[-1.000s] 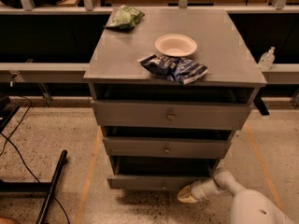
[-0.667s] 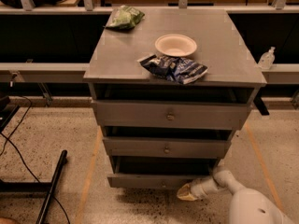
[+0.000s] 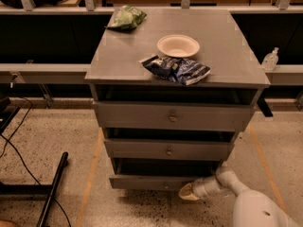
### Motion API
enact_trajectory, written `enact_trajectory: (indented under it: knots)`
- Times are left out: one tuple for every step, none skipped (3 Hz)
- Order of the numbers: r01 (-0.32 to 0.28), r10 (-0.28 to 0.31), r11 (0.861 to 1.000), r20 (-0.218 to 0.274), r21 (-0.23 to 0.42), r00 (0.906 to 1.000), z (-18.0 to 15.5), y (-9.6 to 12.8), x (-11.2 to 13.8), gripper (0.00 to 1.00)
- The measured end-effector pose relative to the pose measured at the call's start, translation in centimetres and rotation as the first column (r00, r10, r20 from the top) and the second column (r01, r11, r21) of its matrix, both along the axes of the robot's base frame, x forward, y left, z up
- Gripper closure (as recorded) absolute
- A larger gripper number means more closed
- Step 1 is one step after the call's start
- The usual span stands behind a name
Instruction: Close bottom drawer
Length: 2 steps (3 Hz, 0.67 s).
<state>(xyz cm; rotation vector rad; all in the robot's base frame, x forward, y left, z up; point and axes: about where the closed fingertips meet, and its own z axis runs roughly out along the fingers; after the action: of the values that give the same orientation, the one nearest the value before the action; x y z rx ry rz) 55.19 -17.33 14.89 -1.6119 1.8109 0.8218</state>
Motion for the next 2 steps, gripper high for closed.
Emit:
enact_trajectory:
  knots:
    - [0.000, 0.000, 1.000, 0.000, 0.000, 1.0000, -0.01, 0.04, -0.04, 1.00]
    - [0.000, 0.000, 1.000, 0.000, 0.000, 1.0000, -0.01, 0.04, -0.04, 1.00]
